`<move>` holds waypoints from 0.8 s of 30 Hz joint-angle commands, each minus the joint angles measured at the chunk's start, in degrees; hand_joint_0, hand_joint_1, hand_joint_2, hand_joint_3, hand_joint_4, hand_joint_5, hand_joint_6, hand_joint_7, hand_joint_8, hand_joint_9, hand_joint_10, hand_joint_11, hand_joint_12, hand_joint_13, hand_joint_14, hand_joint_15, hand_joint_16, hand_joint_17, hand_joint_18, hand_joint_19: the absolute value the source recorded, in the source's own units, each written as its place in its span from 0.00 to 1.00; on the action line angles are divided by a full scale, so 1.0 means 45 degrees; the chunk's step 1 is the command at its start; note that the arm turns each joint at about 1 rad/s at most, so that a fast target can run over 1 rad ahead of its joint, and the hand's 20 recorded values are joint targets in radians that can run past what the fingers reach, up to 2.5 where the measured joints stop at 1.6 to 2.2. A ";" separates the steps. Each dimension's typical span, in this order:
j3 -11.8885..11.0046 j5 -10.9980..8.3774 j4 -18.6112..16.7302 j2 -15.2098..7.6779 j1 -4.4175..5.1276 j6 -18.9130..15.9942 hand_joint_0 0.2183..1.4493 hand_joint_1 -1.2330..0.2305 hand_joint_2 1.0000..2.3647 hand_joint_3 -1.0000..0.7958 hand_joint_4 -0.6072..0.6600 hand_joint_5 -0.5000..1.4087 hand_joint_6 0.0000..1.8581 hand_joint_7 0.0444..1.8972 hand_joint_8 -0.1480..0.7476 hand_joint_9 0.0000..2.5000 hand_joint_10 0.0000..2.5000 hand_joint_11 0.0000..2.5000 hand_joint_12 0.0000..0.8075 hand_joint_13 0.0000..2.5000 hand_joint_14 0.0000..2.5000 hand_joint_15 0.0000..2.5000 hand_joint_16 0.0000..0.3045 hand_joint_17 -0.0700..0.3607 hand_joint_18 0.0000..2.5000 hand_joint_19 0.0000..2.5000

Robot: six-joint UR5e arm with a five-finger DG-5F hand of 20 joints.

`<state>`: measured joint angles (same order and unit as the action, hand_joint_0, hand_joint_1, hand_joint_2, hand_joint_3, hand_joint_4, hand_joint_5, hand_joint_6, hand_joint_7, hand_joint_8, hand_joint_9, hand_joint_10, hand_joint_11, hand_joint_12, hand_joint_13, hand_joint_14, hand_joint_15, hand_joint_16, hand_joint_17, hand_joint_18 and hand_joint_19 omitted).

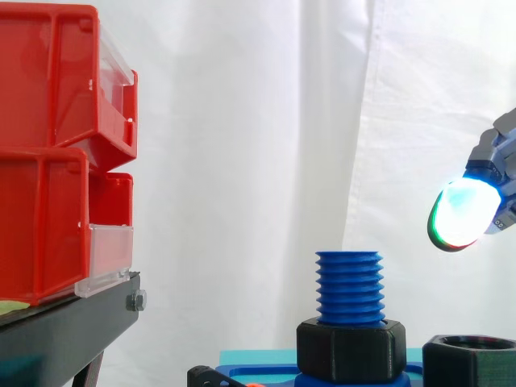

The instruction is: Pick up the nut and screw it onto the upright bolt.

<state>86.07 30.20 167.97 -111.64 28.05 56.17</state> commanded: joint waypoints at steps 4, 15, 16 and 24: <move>0.0015 -0.0695 -0.0940 -0.0035 0.0154 0.1228 0.12 0.33 0.00 0.28 0.66 0.12 0.27 0.35 0.49 0.10 0.00 0.00 0.45 0.12 0.00 0.00 0.14 0.39 0.02 0.00; -0.0005 -0.1554 -0.2502 -0.0426 0.0428 0.2615 0.12 0.34 0.00 0.28 0.66 0.12 0.27 0.36 0.49 0.11 0.00 0.00 0.45 0.12 0.00 0.00 0.14 0.39 0.02 0.00; -0.0005 -0.1633 -0.2522 -0.0426 0.0428 0.2673 0.12 0.34 0.00 0.28 0.66 0.12 0.27 0.36 0.49 0.11 0.00 0.00 0.45 0.12 0.00 0.00 0.14 0.39 0.02 0.00; -0.0005 -0.2980 -0.3362 -0.0602 0.0955 0.3787 0.12 0.35 0.00 0.28 0.66 0.12 0.27 0.36 0.49 0.11 0.00 0.00 0.45 0.12 0.00 0.00 0.14 0.39 0.02 0.00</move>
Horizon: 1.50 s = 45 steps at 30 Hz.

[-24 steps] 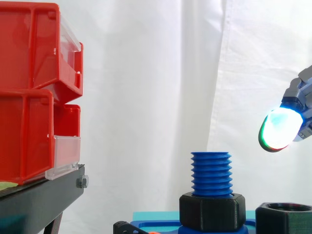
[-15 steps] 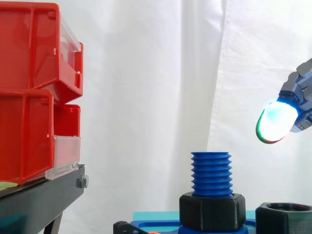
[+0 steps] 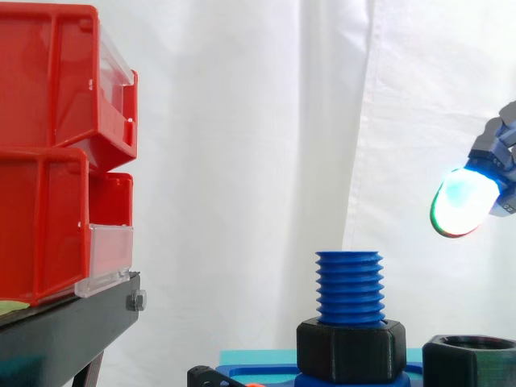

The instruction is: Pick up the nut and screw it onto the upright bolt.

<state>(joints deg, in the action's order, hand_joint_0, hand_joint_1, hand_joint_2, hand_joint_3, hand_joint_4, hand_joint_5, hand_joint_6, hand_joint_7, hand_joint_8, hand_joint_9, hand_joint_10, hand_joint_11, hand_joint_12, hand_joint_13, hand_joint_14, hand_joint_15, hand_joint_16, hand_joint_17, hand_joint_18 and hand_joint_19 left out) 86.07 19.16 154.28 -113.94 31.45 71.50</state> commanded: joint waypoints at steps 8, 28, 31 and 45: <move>-0.0006 -0.1503 -0.1785 -0.1067 0.0452 0.0653 0.12 0.35 0.00 0.28 0.67 0.12 0.27 0.36 0.49 0.11 0.00 0.00 0.45 0.12 0.00 0.00 0.14 0.39 0.02 0.00; 0.0014 -0.2304 -0.3523 -0.1145 0.0491 0.2821 0.12 0.36 0.00 0.28 0.67 0.12 0.27 0.36 0.50 0.11 0.00 0.00 0.45 0.12 0.00 0.00 0.14 0.39 0.02 0.00; 0.0014 -0.2284 -0.3660 -0.1145 0.0472 0.3017 0.11 0.35 0.00 0.28 0.67 0.12 0.27 0.36 0.50 0.11 0.00 0.00 0.46 0.12 0.00 0.00 0.15 0.40 0.02 0.00; -0.0006 -0.2343 -0.5320 -0.1731 0.0530 0.4286 0.11 0.35 0.00 0.28 0.66 0.12 0.27 0.36 0.49 0.10 0.00 0.00 0.47 0.11 0.00 0.00 0.15 0.41 0.01 0.00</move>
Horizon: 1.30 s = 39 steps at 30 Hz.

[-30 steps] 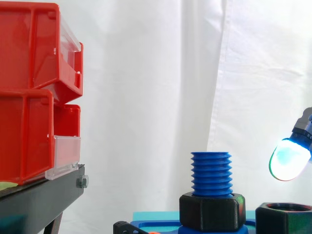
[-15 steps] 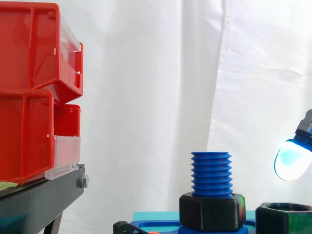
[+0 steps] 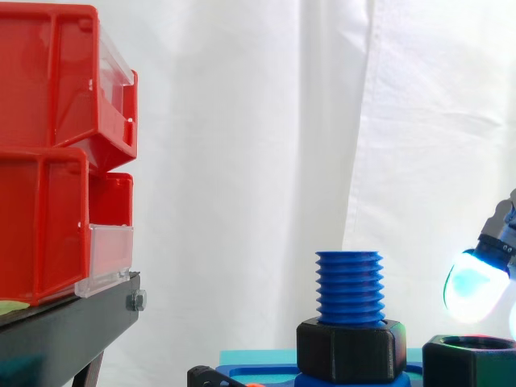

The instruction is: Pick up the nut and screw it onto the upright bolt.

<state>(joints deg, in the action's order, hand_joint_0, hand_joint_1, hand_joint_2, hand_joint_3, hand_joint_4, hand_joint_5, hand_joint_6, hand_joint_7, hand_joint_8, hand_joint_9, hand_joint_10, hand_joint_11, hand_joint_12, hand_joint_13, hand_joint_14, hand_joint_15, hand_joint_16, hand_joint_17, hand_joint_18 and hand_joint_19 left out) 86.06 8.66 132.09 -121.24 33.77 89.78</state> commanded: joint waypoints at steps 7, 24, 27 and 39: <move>-0.0003 -0.0128 -0.0466 -0.0128 0.0094 0.0499 0.10 0.35 0.00 0.28 0.66 0.12 0.27 0.36 0.50 0.10 0.00 0.00 0.47 0.11 0.00 0.00 0.15 0.41 0.01 0.00; -0.0003 -0.0011 -0.0544 -0.0539 0.0035 0.0558 0.11 0.35 0.00 0.28 0.66 0.12 0.27 0.36 0.50 0.11 0.00 0.00 0.47 0.12 0.00 0.00 0.15 0.41 0.02 0.00; -0.0003 0.0009 -0.0505 -0.0539 -0.0043 0.0577 0.11 0.35 0.00 0.28 0.66 0.12 0.27 0.36 0.50 0.11 0.00 0.00 0.47 0.12 0.00 0.00 0.15 0.41 0.02 0.00; -0.0003 0.0400 -0.0056 -0.0539 -0.0199 0.0480 0.13 0.36 0.00 0.28 0.67 0.13 0.27 0.37 0.49 0.12 0.00 0.00 0.46 0.14 0.00 0.00 0.15 0.39 0.03 0.00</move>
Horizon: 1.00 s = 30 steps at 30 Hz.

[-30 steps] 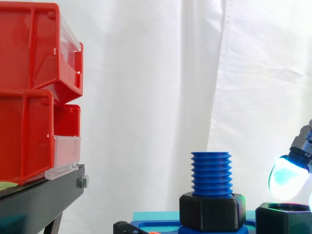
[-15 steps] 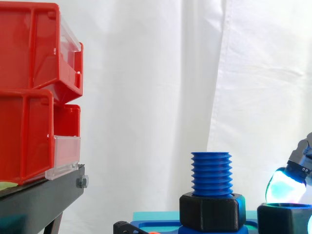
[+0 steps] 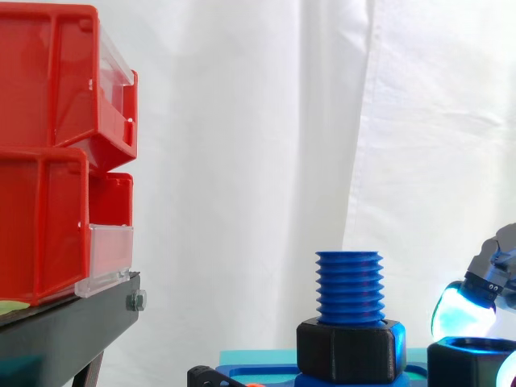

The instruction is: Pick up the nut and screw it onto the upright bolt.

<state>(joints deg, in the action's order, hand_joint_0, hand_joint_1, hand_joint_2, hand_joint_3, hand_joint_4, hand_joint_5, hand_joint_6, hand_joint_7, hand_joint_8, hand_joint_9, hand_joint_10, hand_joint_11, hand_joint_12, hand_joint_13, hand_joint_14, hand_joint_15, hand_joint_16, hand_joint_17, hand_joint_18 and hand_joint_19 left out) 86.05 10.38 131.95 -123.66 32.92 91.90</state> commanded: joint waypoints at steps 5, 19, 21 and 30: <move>0.0000 0.0037 -0.0063 0.0000 -0.0012 0.0124 0.13 0.37 0.00 0.28 0.67 0.14 0.27 0.38 0.49 0.13 0.00 0.00 0.45 0.14 0.00 0.00 0.14 0.39 0.04 0.00; 0.0000 0.0155 -0.0005 0.0000 -0.0012 0.0144 0.19 0.35 0.00 0.28 0.71 0.17 0.27 0.50 0.48 0.17 0.00 0.00 0.40 0.17 0.00 0.00 0.11 0.34 0.07 0.00; 0.0000 0.0155 0.0034 0.0020 -0.0012 0.0124 0.20 0.35 0.00 0.28 0.71 0.17 0.27 0.53 0.47 0.17 0.00 0.00 0.39 0.17 0.00 0.00 0.11 0.33 0.07 0.00; -0.0196 0.0291 0.0386 0.0039 -0.0012 0.0105 0.24 0.35 0.00 0.28 0.69 0.19 0.27 0.61 0.47 0.20 0.00 0.00 0.35 0.19 0.00 0.00 0.09 0.30 0.10 0.00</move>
<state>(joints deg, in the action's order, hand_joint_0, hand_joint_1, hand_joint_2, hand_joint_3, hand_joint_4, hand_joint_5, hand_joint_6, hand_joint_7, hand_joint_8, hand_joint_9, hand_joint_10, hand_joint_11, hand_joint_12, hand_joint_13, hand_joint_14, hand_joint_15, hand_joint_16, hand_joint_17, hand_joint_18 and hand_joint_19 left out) 85.56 11.32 132.85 -123.56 32.87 92.42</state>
